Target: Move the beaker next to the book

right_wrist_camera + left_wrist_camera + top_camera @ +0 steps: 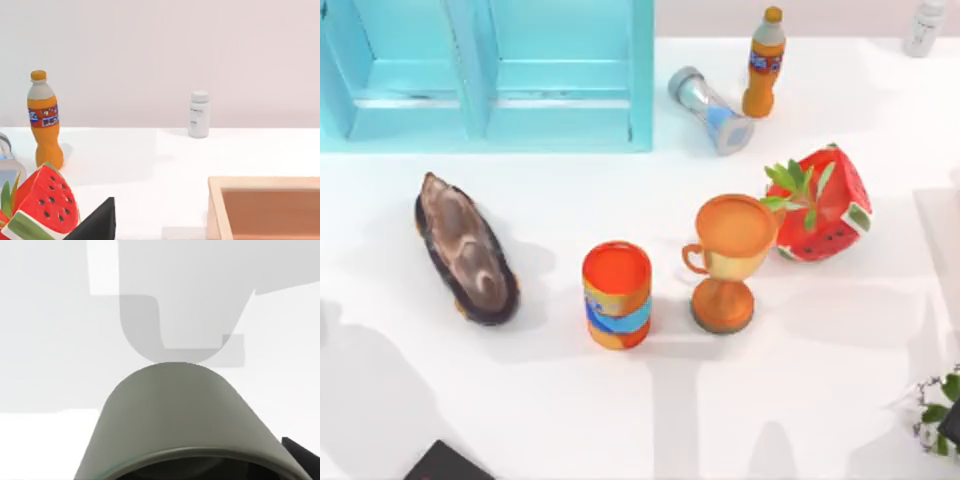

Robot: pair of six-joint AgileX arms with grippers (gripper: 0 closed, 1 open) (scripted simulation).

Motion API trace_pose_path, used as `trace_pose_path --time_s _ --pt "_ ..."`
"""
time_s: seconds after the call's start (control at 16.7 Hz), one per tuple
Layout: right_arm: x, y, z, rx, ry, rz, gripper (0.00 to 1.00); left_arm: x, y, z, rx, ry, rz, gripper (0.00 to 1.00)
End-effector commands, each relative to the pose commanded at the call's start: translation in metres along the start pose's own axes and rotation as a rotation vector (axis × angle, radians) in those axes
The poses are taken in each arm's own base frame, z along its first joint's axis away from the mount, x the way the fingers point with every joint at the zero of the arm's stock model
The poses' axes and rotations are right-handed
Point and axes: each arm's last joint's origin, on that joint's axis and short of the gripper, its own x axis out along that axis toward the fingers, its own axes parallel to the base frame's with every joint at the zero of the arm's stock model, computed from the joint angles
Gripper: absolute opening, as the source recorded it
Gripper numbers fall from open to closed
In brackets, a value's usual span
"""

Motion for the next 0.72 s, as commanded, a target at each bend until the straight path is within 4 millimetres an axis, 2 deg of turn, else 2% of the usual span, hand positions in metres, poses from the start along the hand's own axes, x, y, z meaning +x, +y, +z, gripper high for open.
trace_pose_path --time_s 0.18,0.36,0.54,0.72 --pt "0.000 0.000 0.000 0.000 0.000 0.000 1.00 0.002 0.001 0.001 -0.005 -0.001 -0.003 0.00" --pt "0.000 0.000 0.000 0.000 0.000 0.000 1.00 -0.001 0.010 0.014 -0.051 0.019 0.001 0.00" --pt "0.000 0.000 0.000 0.000 0.000 0.000 1.00 -0.007 0.026 0.041 -0.155 0.054 0.018 0.00" --pt "0.000 0.000 0.000 0.000 0.000 0.000 1.00 -0.015 0.040 0.081 -0.320 0.084 0.049 0.00"
